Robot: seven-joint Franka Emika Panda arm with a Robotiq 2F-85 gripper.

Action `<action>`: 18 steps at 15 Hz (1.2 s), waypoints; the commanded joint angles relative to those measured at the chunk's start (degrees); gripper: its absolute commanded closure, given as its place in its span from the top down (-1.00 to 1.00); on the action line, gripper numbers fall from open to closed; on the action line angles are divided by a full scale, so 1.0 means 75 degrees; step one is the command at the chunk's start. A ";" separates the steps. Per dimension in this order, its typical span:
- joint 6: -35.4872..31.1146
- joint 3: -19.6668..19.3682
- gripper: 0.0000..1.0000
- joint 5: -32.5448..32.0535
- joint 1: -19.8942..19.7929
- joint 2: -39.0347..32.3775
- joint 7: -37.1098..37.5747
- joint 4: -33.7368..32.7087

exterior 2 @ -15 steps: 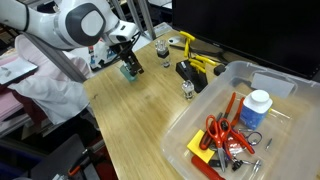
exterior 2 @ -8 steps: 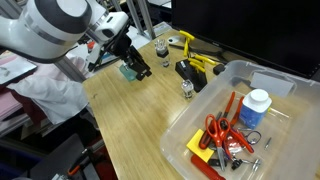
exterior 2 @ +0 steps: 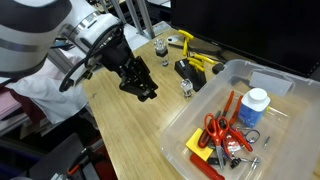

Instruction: Put the black object on the table in the storage bin

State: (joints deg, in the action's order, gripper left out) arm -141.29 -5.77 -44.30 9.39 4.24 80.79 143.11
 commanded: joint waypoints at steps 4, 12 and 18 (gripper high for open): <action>-0.0053 0.0571 -0.33 0.0075 -0.0534 0.0116 -0.0081 0.0140; -0.0075 0.0592 -0.83 -0.0035 -0.0854 0.0003 0.1145 -0.0179; -0.0026 0.0415 -0.83 -0.0645 -0.1555 -0.0363 0.3427 -0.0986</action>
State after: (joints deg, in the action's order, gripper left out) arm -141.62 -3.31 -46.24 -0.14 3.83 97.78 138.40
